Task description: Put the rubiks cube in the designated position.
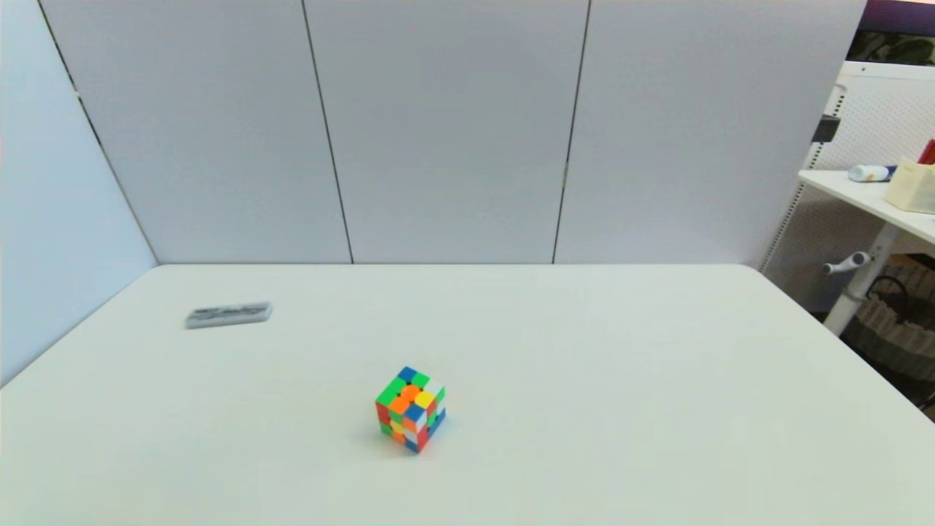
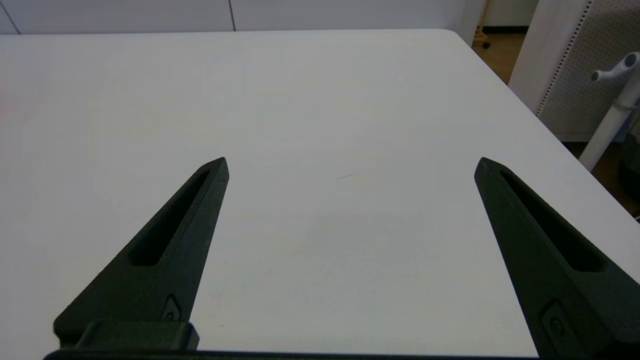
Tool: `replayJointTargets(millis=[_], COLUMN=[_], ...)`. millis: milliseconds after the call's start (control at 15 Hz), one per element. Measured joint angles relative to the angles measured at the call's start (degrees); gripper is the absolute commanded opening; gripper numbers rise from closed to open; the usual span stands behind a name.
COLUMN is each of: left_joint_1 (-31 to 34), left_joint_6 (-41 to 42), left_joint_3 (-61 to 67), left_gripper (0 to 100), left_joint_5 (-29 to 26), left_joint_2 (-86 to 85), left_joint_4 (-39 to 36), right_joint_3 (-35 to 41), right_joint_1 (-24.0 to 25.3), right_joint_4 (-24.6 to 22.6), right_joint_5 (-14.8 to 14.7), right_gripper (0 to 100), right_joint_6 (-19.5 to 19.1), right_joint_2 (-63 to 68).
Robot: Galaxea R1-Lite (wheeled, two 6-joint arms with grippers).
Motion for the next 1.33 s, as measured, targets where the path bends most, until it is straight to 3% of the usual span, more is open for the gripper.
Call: replayJointTargets(millis=[1333], left_joint_1=[0.0], left_joint_6=[0.0], left_joint_3=[0.0], left_gripper=[100], left_joint_5=[0.0], left_joint_2=[0.0], left_joint_4=[0.0], right_joint_3=[0.0], right_joint_1=[0.0], right_joint_4=[0.0], right_joint_5=[0.0], right_gripper=[100], right_joint_6=[0.0], right_joint_2=[0.0])
